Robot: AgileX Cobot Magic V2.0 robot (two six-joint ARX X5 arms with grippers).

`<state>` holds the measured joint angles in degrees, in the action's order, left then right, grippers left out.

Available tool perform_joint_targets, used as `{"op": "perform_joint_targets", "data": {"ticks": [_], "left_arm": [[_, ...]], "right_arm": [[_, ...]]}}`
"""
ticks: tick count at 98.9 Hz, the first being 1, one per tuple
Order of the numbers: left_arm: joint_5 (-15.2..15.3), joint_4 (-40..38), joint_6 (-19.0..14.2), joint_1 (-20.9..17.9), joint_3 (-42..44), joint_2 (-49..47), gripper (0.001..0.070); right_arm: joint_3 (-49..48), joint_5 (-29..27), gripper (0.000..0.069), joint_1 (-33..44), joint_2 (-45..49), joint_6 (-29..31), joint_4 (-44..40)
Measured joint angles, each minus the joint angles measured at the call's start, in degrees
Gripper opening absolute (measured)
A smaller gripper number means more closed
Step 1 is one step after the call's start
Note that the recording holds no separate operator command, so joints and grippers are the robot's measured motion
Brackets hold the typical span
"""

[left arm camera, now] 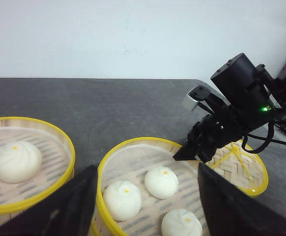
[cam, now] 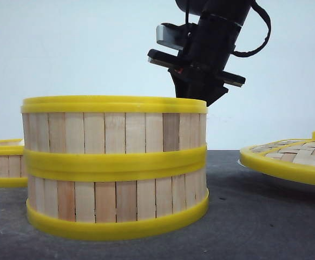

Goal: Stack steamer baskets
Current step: 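Lower the basket onto the nearer basket and open the right gripper, then raise the right gripper away from the stack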

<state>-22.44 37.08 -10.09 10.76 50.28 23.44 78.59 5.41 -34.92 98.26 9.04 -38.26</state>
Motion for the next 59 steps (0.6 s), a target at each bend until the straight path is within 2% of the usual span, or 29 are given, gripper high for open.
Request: {"op": "perform_joint_targets", "data": {"ticks": [26, 30, 38, 43, 49, 59], "left_arm": [[0.00, 0.00, 0.02, 0.00, 0.00, 0.00, 0.0388], [0.02, 0.00, 0.02, 0.00, 0.00, -0.02, 0.0388], [0.02, 0.00, 0.17, 0.00, 0.00, 0.00, 0.0388], [0.02, 0.00, 0.50, 0.00, 0.00, 0.00, 0.0388], [0.02, 0.00, 0.72, 0.00, 0.00, 0.00, 0.0388], [0.02, 0.00, 1.09, 0.00, 0.00, 0.00, 0.0388]], "right_arm": [[0.00, -0.09, 0.0031, 0.00, 0.00, 0.00, 0.20], [0.00, 0.00, 0.0067, 0.00, 0.00, 0.04, 0.46], [0.00, 0.02, 0.0210, 0.00, 0.00, 0.20, 2.01], [0.00, 0.02, 0.0268, 0.00, -0.04, 0.24, 2.51], [0.00, 0.04, 0.0301, 0.11, -0.48, 0.24, 3.28], [-0.07, -0.39, 0.0316, 0.48, -3.96, 0.22, 5.09]]}}
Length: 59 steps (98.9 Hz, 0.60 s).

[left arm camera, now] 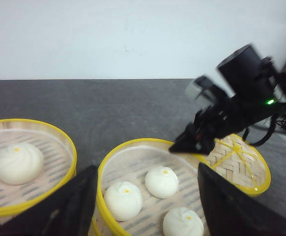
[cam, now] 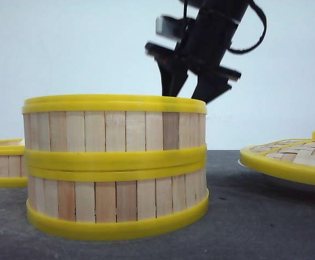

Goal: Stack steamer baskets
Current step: 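Raise the right gripper away from the stack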

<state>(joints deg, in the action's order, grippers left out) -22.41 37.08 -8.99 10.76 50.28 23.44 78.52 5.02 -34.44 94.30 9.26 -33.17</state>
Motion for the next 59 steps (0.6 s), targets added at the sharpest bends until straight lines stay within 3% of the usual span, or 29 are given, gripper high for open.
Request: {"op": "perform_joint_targets", "data": {"ticks": [24, 40, 48, 59], "left_arm": [[0.00, 0.00, -0.87, 0.00, 0.00, 0.00, 0.0388], [0.22, 0.00, -0.94, 0.00, 0.00, 0.00, 0.0388], [1.64, 0.00, -0.94, 0.00, 0.00, 0.00, 0.0388], [6.08, -0.09, -1.03, 0.00, 0.00, 0.24, 0.0388]], "right_arm": [[0.07, -5.81, 0.0319, 0.04, -18.36, -2.45, 2.71], [0.09, -7.96, 0.0319, 0.04, -29.77, -3.93, -0.92], [0.09, -9.57, 0.0319, 0.04, -34.99, -4.31, -4.46], [-1.66, -10.60, 0.0319, 0.04, -42.36, -4.52, -6.54]]}}
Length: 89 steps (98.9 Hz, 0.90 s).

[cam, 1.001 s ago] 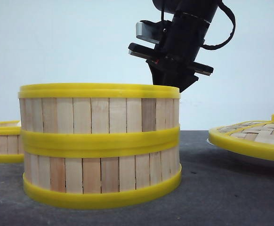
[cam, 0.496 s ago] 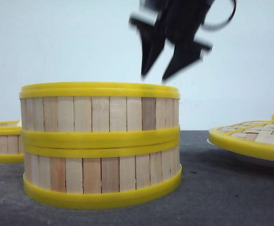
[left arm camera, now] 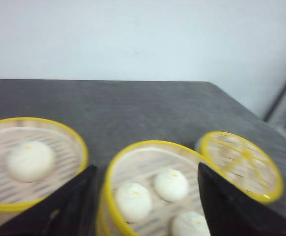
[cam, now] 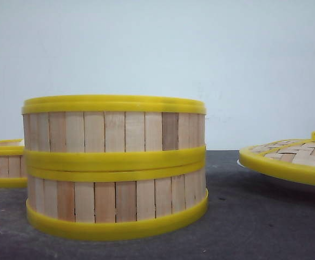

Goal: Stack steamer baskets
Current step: 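Raise the right gripper away from the stack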

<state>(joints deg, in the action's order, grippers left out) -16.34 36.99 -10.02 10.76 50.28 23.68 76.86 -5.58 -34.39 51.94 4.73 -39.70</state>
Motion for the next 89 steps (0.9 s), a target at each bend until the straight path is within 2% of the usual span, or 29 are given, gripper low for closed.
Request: {"op": "perform_joint_targets", "data": {"ticks": [24, 45, 66, 89], "left_arm": [[9.07, -2.86, -0.04, 0.00, 0.00, 4.85, 0.0388], [13.68, -8.39, 0.17, -0.96, 0.00, 14.56, 0.0388], [15.19, -16.74, 0.26, -6.93, 0.00, 28.61, 0.0367], [16.04, -20.55, -2.64, -14.05, 0.68, 43.87, 0.0339]], "right_arm": [[-14.32, -0.50, 0.0319, 0.00, -16.39, 1.66, -1.38], [-19.28, -0.48, 0.0319, 0.00, -25.97, 4.02, -6.51], [-19.28, -0.15, 0.0319, 0.00, -28.15, 4.85, -7.28], [-19.28, 1.55, 0.0319, 0.00, -28.24, 6.05, -8.50]]}}
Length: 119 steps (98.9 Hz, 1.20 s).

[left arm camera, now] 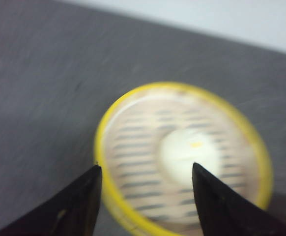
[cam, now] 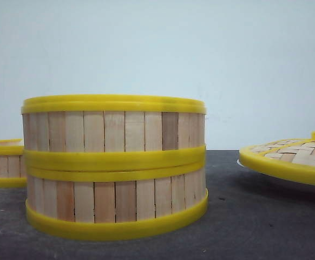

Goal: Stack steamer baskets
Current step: 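Raise the right gripper away from the stack, then grasp the rim of the basket beside the stack with the left gripper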

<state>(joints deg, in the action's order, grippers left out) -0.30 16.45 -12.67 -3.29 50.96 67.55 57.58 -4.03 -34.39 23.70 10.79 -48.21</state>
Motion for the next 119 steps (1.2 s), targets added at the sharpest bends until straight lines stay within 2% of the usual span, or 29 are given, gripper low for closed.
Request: {"op": "perform_joint_targets", "data": {"ticks": [13, 39, 78, 100, 112, 119], "left_arm": [[-0.02, -0.09, -0.94, -1.18, 3.15, 7.61, 0.0339], [-1.38, -0.72, -1.84, -1.20, 7.91, 19.08, 0.0339], [-1.18, -1.77, -3.23, -2.19, 8.20, 25.94, 0.0334], [-1.18, -1.73, -3.28, -2.19, 8.35, 28.63, 0.0252], [-0.98, -2.14, -3.72, -2.16, 8.37, 28.63, 0.0095], [-0.90, -2.25, -3.89, -2.25, 8.48, 28.63, 0.0044]], "right_arm": [[0.00, -0.02, 0.0319, 0.00, 0.00, 0.02, -0.42], [0.00, -0.02, 0.0319, 0.00, 0.00, 0.04, -0.42], [0.00, -0.35, 0.0319, 0.00, 0.00, 0.04, -0.42], [0.00, -0.83, 0.0319, -0.02, 0.00, 0.09, 0.61], [0.00, -1.99, 0.0319, -0.02, 0.00, 0.11, 0.98], [0.00, -2.03, 0.0319, -0.02, 0.00, 0.13, 1.05]]}}
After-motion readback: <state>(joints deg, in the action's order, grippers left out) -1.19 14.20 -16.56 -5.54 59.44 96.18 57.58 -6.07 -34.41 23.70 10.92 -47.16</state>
